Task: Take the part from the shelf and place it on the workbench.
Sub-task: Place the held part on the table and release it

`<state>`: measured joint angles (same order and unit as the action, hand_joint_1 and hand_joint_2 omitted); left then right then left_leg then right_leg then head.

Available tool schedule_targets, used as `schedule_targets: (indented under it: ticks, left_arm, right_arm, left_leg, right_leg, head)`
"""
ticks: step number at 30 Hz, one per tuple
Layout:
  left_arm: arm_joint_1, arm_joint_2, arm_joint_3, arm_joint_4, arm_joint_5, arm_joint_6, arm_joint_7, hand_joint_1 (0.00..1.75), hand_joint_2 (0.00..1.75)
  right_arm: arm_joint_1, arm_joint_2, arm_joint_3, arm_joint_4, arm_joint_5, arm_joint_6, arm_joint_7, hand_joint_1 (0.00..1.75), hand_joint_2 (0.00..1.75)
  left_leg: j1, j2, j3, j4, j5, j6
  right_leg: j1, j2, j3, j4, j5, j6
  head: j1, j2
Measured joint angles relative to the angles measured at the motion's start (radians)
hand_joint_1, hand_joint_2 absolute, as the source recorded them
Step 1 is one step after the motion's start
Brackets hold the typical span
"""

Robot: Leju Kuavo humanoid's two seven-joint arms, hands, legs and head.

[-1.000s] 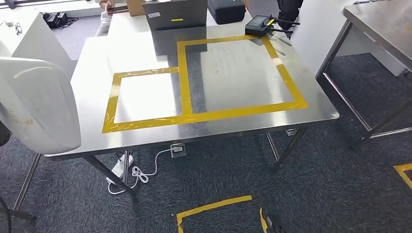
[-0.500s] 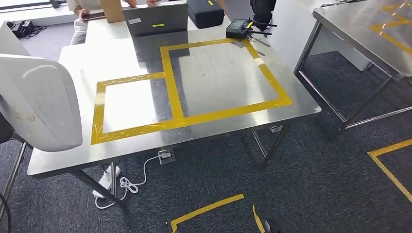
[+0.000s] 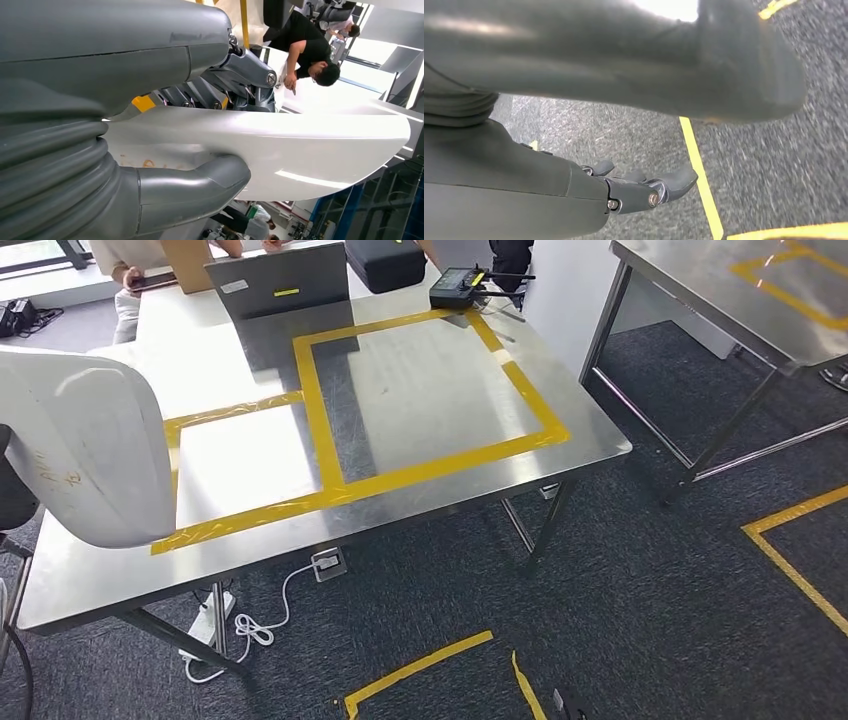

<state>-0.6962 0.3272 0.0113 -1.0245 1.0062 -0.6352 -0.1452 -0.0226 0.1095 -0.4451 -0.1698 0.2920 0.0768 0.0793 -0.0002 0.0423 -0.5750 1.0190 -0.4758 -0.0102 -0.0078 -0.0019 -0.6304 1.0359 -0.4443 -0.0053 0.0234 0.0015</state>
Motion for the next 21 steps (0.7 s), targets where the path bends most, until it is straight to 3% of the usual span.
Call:
schedule_targets:
  ticks: [7, 12, 13, 15, 16, 17, 18, 21]
  left_arm:
    - [-0.015, -0.007, -0.012, 0.014, -0.012, 0.0, -0.015, 1.75, 1.75]
    - [-0.023, -0.012, -0.015, 0.016, -0.019, 0.0, -0.018, 1.75, 1.75]
    - [-0.026, -0.015, -0.016, 0.016, -0.02, 0.0, -0.019, 1.75, 1.75]
    - [-0.03, -0.02, -0.018, 0.02, -0.021, 0.0, -0.02, 1.75, 1.75]
    - [-0.031, -0.024, -0.019, 0.023, -0.022, 0.0, -0.02, 1.75, 1.75]
    - [-0.03, -0.026, -0.021, 0.026, -0.022, 0.0, -0.02, 1.75, 1.75]
    - [-0.03, -0.028, -0.022, 0.029, -0.023, 0.0, -0.02, 1.75, 1.75]
    - [-0.032, -0.03, -0.023, 0.031, -0.023, 0.0, -0.02, 1.75, 1.75]
  right_arm:
    - [0.0, 0.003, 0.0, 0.0, 0.001, -0.002, -0.002, 0.0, 0.0]
    - [0.0, 0.002, 0.0, 0.0, 0.001, -0.002, -0.005, 0.0, 0.0]
    - [0.0, 0.002, -0.001, 0.0, 0.001, -0.002, -0.006, 0.0, 0.0]
    - [0.0, 0.002, -0.001, 0.0, 0.001, -0.003, -0.007, 0.0, 0.0]
    - [0.001, 0.002, -0.001, 0.0, 0.001, -0.003, -0.007, 0.0, 0.0]
    - [0.001, 0.002, -0.001, 0.0, 0.001, -0.003, -0.007, 0.0, 0.0]
    - [0.001, 0.002, -0.002, 0.0, 0.001, -0.003, -0.007, 0.0, 0.0]
    - [0.001, 0.002, -0.005, 0.0, 0.001, -0.004, -0.008, 0.0, 0.0]
  left_leg:
    - [-0.003, 0.0, -0.001, 0.002, -0.002, -0.001]
    - [0.004, 0.001, 0.013, -0.025, 0.009, 0.009]
    - [0.008, 0.002, 0.02, -0.033, 0.013, 0.011]
    - [0.008, 0.002, 0.023, -0.034, 0.011, 0.015]
    - [0.009, 0.001, 0.023, -0.032, 0.008, 0.015]
    - [0.009, 0.0, 0.024, -0.029, 0.004, 0.014]
    - [0.011, 0.0, 0.026, -0.025, -0.001, 0.011]
    - [0.016, -0.002, 0.032, -0.004, -0.025, -0.007]
  right_leg:
    - [-0.004, -0.001, 0.0, 0.0, 0.001, -0.001]
    - [-0.003, -0.002, -0.003, 0.011, -0.009, 0.015]
    - [-0.003, 0.0, -0.021, 0.049, -0.028, 0.019]
    - [-0.006, 0.002, -0.087, 0.176, -0.083, 0.025]
    - [-0.007, 0.002, -0.12, 0.234, -0.101, 0.027]
    - [-0.008, 0.001, -0.14, 0.262, -0.101, 0.03]
    - [-0.009, 0.001, -0.14, 0.251, -0.081, 0.032]
    - [-0.012, -0.005, -0.061, 0.074, 0.01, 0.034]
  head:
    - [-0.002, 0.0]
    - [-0.001, 0.0]
    - [0.001, 0.0]
    - [0.004, 0.0]
    - [0.006, 0.0]
    - [0.006, 0.0]
    - [0.007, 0.0]
    - [0.009, 0.0]
